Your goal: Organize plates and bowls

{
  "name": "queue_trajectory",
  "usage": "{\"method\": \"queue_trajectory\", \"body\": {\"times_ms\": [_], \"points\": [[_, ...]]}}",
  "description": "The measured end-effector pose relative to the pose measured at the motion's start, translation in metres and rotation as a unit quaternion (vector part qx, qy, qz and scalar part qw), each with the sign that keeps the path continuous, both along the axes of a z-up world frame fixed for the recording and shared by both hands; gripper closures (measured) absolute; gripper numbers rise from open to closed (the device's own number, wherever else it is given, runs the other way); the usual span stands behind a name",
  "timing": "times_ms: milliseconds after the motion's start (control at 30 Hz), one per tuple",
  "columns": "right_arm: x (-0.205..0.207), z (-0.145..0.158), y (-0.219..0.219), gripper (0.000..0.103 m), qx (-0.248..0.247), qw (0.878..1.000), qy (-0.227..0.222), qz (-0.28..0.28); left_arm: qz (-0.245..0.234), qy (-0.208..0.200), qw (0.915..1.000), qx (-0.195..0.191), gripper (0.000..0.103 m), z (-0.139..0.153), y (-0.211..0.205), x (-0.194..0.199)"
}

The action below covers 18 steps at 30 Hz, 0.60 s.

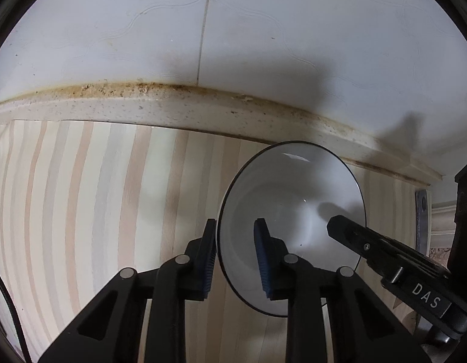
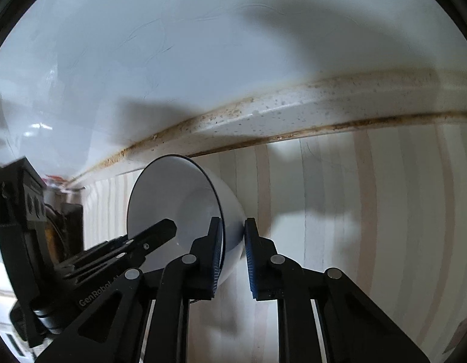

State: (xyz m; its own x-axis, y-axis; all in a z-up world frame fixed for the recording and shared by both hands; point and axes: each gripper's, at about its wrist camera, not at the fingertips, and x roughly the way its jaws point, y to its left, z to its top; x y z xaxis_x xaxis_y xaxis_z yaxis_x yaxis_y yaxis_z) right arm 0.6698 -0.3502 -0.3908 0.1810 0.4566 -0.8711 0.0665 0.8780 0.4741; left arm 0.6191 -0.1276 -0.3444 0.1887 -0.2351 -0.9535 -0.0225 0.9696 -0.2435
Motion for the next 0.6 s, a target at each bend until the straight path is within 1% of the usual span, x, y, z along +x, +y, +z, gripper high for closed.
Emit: {"method": "queue_trajectory", "body": {"times_ms": [67,167,333,500,600], "points": [[-0.004,0.002,-0.004,0.086,0.004,1.0,0.001,-0.001,-0.006,-0.008,0.9999,0.002,0.081,0.006,-0.007,-0.007],[-0.013,0.011,-0.006,0.086,0.004,1.0,-0.007,-0.004,-0.01,-0.016,0.9998,0.0,0.081,0.014,-0.005,-0.017],[-0.038,0.036,-0.012,0.086,0.002,1.0,-0.022,-0.007,-0.025,-0.03,0.9992,-0.008,0.081,0.038,-0.008,-0.043],[-0.079,0.068,-0.02,0.086,0.001,0.999,-0.035,-0.018,-0.042,-0.045,0.998,-0.016,0.081,0.069,-0.014,-0.072],[-0.107,0.091,-0.027,0.086,-0.002,0.999,-0.046,-0.025,-0.057,-0.054,0.9967,-0.022,0.081,0.09,-0.021,-0.098]]}}
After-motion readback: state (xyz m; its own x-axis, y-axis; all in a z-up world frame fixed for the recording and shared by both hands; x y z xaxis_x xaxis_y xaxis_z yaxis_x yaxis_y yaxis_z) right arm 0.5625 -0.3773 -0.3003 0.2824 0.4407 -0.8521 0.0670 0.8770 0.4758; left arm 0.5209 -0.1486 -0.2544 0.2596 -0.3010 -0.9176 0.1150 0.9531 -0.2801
